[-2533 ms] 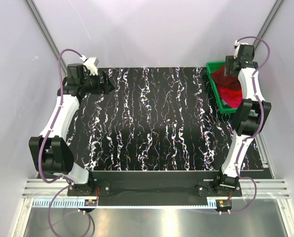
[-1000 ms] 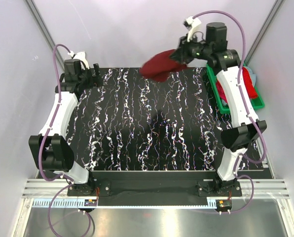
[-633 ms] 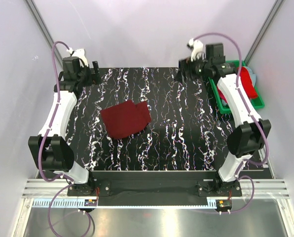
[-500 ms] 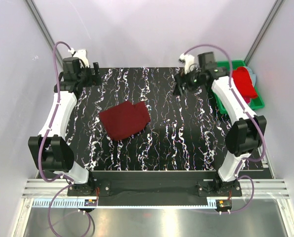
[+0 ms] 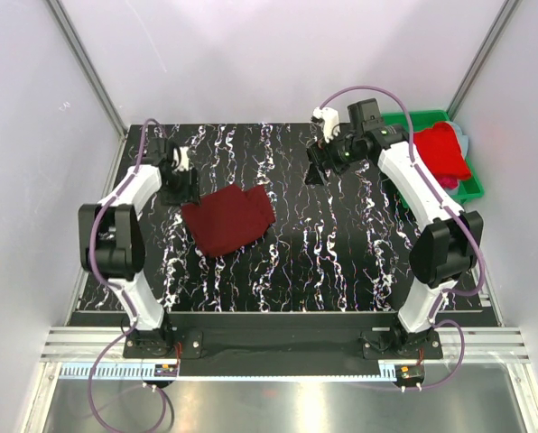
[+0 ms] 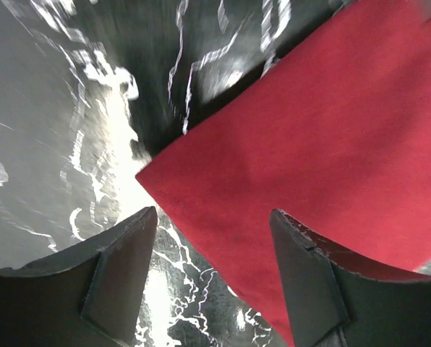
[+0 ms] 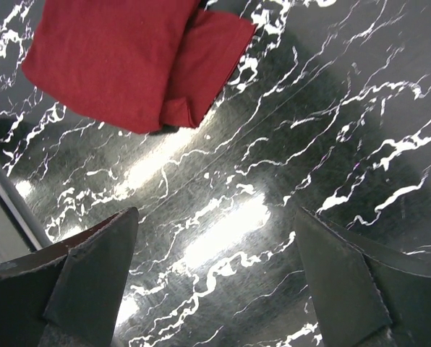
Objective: Fold and stack the t-shirts
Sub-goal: Move the tshirt to the center of the board, then flatten the tshirt out
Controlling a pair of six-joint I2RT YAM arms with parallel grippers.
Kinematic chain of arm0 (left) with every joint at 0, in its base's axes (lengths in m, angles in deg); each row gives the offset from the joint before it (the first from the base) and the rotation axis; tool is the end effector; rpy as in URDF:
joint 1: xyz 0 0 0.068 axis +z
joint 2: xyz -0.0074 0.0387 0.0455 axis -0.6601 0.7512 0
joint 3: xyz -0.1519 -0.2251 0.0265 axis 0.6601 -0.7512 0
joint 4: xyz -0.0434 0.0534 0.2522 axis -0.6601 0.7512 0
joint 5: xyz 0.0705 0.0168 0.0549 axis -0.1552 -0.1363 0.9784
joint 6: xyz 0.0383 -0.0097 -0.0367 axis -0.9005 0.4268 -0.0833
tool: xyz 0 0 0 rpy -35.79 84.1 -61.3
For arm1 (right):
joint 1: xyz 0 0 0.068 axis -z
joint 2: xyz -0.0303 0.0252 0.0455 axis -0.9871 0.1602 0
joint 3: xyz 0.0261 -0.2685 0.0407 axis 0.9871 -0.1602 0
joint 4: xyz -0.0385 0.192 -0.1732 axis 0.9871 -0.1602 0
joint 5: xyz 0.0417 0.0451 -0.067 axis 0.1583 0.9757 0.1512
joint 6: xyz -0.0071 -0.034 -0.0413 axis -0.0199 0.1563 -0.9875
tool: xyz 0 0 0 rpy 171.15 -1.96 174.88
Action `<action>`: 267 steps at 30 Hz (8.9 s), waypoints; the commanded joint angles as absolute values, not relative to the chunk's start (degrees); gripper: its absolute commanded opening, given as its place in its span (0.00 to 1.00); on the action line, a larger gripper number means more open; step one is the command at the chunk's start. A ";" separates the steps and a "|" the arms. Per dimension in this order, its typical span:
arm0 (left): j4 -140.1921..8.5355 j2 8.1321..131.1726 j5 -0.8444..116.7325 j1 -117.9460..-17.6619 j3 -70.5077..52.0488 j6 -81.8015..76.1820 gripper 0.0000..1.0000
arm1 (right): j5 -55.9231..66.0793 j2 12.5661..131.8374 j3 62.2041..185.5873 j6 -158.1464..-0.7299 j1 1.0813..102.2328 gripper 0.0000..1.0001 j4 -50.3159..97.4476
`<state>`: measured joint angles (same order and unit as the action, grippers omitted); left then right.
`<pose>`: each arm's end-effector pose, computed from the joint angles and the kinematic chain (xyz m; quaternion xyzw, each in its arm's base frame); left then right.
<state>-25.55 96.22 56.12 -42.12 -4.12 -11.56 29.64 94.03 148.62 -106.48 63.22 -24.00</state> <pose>0.3720 -0.0116 0.2269 0.0036 0.9685 -0.0929 0.2308 0.3682 0.1364 0.3393 -0.3812 0.8259 0.2536 0.3290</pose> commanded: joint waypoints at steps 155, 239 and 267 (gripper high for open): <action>-28.39 90.49 62.69 -45.70 16.95 -8.06 0.70 | 16.59 99.15 188.81 -112.88 55.03 0.00 -10.92; -33.23 74.31 59.62 -27.68 -2.12 -1.20 0.71 | 31.45 90.27 163.50 -96.01 51.86 0.00 -31.54; -21.18 95.93 21.82 -43.76 0.16 -8.33 0.59 | 18.62 81.65 139.23 -95.21 57.49 0.00 -26.82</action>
<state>-21.01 95.00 26.66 -42.74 -3.34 -8.41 20.16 84.77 139.00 -94.46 57.17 -28.13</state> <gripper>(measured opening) 0.611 0.011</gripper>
